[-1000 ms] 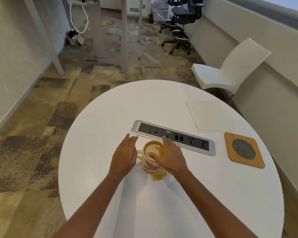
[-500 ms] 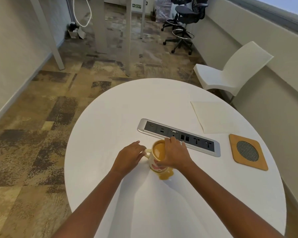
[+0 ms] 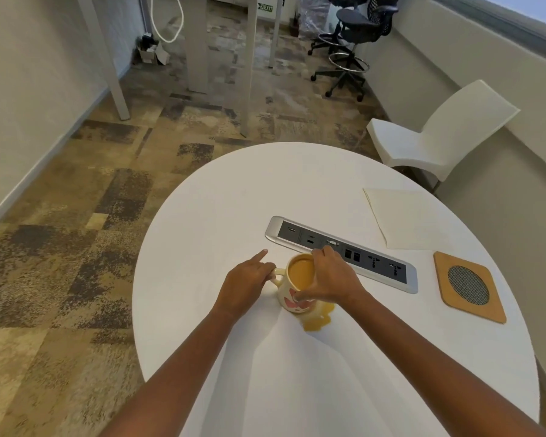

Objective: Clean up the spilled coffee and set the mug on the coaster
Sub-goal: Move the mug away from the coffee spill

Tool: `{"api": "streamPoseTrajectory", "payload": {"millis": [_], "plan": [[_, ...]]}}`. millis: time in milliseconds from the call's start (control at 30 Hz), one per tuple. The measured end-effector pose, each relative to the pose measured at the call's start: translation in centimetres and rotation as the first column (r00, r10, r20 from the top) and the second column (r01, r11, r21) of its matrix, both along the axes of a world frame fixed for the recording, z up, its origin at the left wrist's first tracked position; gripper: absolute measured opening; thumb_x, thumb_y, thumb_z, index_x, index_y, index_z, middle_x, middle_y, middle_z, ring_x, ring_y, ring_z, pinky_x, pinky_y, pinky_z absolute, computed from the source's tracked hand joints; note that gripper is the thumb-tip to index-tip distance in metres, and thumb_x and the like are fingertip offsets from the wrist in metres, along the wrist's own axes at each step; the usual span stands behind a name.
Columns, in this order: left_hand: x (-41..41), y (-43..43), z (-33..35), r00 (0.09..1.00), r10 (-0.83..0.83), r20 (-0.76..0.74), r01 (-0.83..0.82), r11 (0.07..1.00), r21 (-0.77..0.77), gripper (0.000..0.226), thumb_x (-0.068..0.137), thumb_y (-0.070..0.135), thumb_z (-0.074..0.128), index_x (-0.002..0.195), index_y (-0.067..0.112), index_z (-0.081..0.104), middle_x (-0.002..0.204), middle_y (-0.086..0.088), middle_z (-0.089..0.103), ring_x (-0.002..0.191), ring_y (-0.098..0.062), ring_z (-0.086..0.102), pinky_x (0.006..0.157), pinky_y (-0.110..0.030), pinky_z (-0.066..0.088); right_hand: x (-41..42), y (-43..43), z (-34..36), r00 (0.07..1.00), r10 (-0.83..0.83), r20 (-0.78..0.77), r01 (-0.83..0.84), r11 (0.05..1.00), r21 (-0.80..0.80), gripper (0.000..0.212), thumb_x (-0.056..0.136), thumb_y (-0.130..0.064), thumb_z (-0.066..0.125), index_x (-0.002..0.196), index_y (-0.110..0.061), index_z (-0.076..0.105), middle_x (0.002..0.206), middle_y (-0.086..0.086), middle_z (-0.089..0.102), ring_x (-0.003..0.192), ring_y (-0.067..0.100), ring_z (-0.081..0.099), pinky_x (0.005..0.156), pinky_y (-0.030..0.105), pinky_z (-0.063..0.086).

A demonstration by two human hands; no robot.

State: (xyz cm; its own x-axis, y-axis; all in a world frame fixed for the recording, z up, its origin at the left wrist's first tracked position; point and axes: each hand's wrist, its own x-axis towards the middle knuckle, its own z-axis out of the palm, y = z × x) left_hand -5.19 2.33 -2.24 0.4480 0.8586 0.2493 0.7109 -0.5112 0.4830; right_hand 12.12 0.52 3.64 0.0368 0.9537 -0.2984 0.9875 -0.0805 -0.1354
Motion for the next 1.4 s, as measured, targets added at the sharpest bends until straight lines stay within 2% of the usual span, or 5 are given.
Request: {"api": "streamPoseTrajectory", "payload": {"millis": [267,400,533,867,1400], "plan": [[-3.4,1.3,1.5,0.998,0.047,-0.046,-0.040,0.990,0.137,0.016,0.060,0.002,0.083,0.067,0.009,0.070,0.086,-0.017,0.075,0.075,-0.026,0.073,0.043,-0.025,0.053,-3.4,2.7,1.0,0.996,0.089,0.004,-0.089,0.995,0.052,0.085,0.061,-0.051,0.077,0.125,-0.006,0.043,0.125,0.013,0.048,0.115,0.027,0.046,0.096,0.034,0.040],[-5.3,2.4,1.5,0.995,0.091,-0.027,-0.089,0.992,0.087,0.002,0.074,0.003,0.072,0.075,0.004,0.071,0.101,-0.023,0.071,0.094,-0.031,0.069,0.053,-0.036,0.057,-5.4,4.1,1.2,0.991,0.130,0.010,-0.130,0.989,0.064,0.087,0.062,-0.052,0.076,0.126,-0.003,0.043,0.127,0.016,0.048,0.116,0.029,0.047,0.097,0.036,0.040],[-7.0,3.5,0.9,0.988,0.138,-0.067,-0.135,0.990,0.034,0.013,0.086,0.012,0.059,0.090,0.005,0.070,0.124,-0.020,0.061,0.114,-0.027,0.060,0.069,-0.036,0.055,-7.1,5.2,1.0,0.989,0.145,-0.002,-0.144,0.987,0.069,0.087,0.062,-0.052,0.076,0.126,-0.003,0.043,0.127,0.016,0.047,0.116,0.029,0.046,0.097,0.037,0.040],[-8.5,4.2,0.5,0.980,0.177,-0.090,-0.179,0.984,-0.018,0.016,0.089,0.017,0.056,0.094,0.008,0.069,0.135,-0.017,0.051,0.091,-0.035,0.068,0.070,-0.034,0.053,-8.6,6.3,0.4,0.983,0.183,0.016,-0.183,0.982,0.042,0.089,0.064,-0.053,0.075,0.130,-0.006,0.040,0.132,0.015,0.047,0.123,0.029,0.043,0.104,0.042,0.036],[-8.5,4.2,-0.1,0.970,0.223,-0.100,-0.226,0.974,-0.028,0.013,0.088,0.013,0.057,0.091,0.006,0.067,0.132,-0.020,0.054,0.084,-0.039,0.067,0.067,-0.037,0.054,-8.6,7.3,-0.7,0.969,0.237,0.068,-0.240,0.969,0.053,0.087,0.064,-0.057,0.072,0.127,-0.005,0.043,0.127,0.015,0.050,0.119,0.028,0.047,0.107,0.044,0.031]]}}
